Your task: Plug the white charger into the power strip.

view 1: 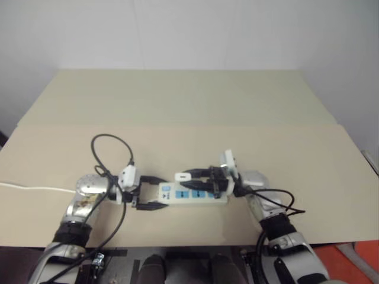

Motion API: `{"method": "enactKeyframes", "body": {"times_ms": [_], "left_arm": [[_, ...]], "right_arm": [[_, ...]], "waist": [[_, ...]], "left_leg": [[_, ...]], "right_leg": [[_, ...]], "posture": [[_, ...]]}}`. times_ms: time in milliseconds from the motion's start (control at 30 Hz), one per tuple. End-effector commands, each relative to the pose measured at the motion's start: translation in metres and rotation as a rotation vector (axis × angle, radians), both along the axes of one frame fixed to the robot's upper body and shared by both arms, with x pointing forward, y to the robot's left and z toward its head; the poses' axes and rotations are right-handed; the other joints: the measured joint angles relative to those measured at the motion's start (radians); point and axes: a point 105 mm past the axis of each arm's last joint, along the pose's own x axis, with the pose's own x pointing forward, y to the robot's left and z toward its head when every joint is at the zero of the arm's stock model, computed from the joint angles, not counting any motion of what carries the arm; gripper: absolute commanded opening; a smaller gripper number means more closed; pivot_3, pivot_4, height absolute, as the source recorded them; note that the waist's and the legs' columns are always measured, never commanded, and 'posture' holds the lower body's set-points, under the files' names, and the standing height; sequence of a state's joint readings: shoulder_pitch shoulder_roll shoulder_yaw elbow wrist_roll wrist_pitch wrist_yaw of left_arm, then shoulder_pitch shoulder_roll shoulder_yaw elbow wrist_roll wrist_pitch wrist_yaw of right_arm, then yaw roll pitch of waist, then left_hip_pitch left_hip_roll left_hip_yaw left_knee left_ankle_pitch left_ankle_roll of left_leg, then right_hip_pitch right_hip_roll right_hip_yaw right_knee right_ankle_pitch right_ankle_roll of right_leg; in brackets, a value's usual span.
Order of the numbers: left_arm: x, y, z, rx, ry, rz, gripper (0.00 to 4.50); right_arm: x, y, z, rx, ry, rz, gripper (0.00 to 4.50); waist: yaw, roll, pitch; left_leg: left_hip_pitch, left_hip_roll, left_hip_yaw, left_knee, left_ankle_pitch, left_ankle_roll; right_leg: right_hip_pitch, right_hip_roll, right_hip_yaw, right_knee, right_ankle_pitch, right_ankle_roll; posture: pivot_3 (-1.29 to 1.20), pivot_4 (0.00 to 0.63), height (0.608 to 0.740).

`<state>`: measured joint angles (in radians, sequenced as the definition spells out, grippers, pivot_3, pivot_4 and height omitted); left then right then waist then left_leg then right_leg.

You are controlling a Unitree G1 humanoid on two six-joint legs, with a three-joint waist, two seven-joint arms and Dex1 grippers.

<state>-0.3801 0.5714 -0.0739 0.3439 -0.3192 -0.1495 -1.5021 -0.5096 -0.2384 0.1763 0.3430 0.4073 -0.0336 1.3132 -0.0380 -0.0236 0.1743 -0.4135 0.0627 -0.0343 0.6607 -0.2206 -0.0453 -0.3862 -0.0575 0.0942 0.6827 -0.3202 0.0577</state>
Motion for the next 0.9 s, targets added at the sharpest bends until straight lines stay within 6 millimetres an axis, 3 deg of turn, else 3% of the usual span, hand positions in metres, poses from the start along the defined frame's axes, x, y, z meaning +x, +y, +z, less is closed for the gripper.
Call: {"method": "enactKeyframes", "body": {"times_ms": [33,367,900], "left_arm": [[-0.001,-0.002,0.003,0.009,-0.018,-0.02,3.23],[0.0,-0.003,0.003,0.012,-0.025,-0.021,3.23],[-0.002,-0.004,0.001,0.009,-0.013,-0.009,3.23]], "right_arm": [[-0.001,-0.007,-0.004,-0.042,-0.008,0.011,1.12],[-0.002,0.0,-0.003,-0.151,-0.053,0.084,1.12],[0.003,-0.009,-0.036,-0.356,0.03,0.006,1.12]], "waist": [[0.001,0.0,0.0],[0.001,0.0,0.0],[0.001,0.0,0.0]], "left_leg": [[0.0,0.0,0.0,0.0,0.0,0.0],[0.0,0.0,0.0,0.0,0.0,0.0],[0.015,0.0,0.0,-0.001,0.0,0.0]], "right_leg": [[0.0,0.0,0.0,0.0,0.0,0.0],[0.0,0.0,0.0,0.0,0.0,0.0],[0.016,0.0,0.0,-0.004,0.0,0.0]], "posture": [[0.0,0.15,0.74],[0.0,0.15,0.74],[0.0,0.15,0.74]]}}
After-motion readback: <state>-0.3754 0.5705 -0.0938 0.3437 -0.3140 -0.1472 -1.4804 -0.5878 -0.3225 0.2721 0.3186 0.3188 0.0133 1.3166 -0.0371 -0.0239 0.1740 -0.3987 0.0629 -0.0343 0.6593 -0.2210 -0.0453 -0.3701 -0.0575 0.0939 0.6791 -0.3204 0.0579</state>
